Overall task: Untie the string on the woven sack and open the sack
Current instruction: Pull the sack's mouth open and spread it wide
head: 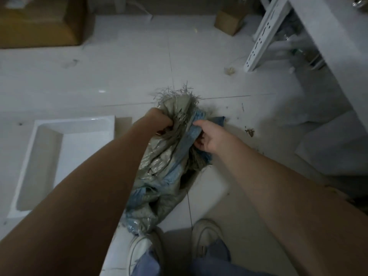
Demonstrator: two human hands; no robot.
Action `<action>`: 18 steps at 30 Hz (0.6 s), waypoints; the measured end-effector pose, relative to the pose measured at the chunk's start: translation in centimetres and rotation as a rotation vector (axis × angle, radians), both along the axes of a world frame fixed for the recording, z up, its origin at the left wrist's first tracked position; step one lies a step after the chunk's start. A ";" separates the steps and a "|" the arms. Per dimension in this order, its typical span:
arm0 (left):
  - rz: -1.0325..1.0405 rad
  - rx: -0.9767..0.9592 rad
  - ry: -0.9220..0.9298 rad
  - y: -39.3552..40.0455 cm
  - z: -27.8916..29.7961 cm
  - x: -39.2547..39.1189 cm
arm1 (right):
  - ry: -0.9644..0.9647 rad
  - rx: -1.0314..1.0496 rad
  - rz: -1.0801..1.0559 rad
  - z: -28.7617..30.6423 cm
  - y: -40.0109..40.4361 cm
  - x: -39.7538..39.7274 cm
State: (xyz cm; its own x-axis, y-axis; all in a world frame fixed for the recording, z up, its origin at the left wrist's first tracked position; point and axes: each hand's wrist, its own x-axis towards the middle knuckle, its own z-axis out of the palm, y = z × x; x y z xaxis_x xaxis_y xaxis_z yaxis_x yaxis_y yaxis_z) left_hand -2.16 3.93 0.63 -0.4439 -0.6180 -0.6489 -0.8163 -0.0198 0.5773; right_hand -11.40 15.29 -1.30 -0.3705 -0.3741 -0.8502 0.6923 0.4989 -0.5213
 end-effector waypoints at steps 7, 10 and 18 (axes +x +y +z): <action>0.081 -0.061 0.160 0.0 9.9 -0.3 | 0.279 -0.126 0.042 11.0 0.6 -0.8; 0.131 -0.130 0.265 0.8 14.6 0.1 | 0.407 -0.164 0.068 16.5 0.9 -0.8; 0.241 -0.078 0.621 3.9 23.4 2.8 | 0.640 -0.325 -0.121 24.8 2.8 -0.1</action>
